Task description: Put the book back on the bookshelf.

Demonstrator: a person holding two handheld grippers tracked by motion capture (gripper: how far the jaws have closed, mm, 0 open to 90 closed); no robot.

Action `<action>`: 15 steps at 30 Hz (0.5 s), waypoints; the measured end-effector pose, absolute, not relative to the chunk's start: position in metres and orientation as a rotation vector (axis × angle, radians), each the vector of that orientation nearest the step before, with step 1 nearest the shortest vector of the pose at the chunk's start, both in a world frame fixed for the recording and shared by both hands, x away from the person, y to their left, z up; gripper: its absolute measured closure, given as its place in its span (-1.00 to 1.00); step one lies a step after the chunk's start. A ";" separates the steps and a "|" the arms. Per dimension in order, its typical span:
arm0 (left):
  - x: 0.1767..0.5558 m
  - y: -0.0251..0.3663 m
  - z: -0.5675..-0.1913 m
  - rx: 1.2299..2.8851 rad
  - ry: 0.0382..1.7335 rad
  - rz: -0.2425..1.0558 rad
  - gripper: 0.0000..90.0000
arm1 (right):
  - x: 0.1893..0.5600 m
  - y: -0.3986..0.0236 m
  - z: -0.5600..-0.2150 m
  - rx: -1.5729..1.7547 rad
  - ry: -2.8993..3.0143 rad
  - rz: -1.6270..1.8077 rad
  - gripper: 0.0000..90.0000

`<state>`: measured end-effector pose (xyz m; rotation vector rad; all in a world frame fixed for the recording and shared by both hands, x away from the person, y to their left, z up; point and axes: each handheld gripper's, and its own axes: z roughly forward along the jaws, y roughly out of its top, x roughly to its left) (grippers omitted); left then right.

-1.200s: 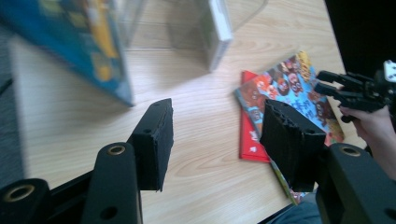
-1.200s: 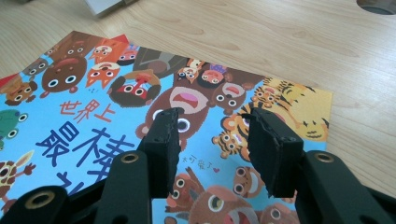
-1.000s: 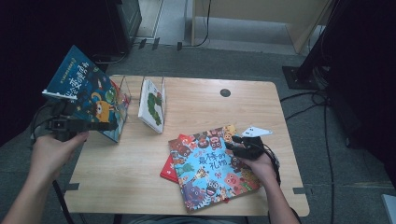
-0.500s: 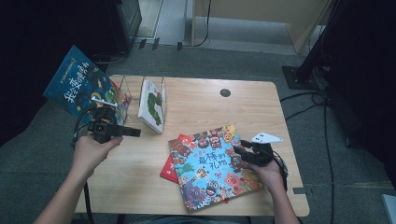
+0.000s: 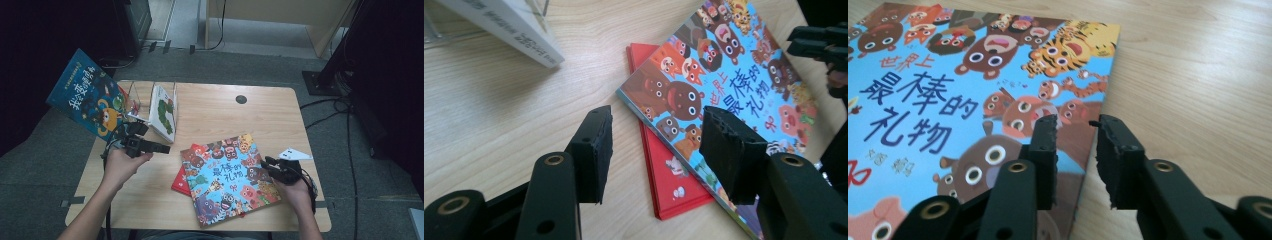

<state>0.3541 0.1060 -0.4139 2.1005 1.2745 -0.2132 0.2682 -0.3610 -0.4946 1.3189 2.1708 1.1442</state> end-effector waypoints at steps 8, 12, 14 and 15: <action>0.354 0.092 -0.433 2.122 1.255 -0.231 0.35 | 0.267 -0.369 -0.501 1.391 2.141 1.083 0.85; 0.351 0.088 -0.441 2.142 1.241 -0.240 0.49 | 0.272 -0.366 -0.505 1.395 2.155 1.050 0.85; 0.350 0.087 -0.443 2.139 1.240 -0.250 0.52 | 0.273 -0.365 -0.506 1.395 2.163 1.041 0.90; 0.349 0.087 -0.445 2.138 1.238 -0.245 0.56 | 0.274 -0.363 -0.507 1.401 2.168 1.037 0.94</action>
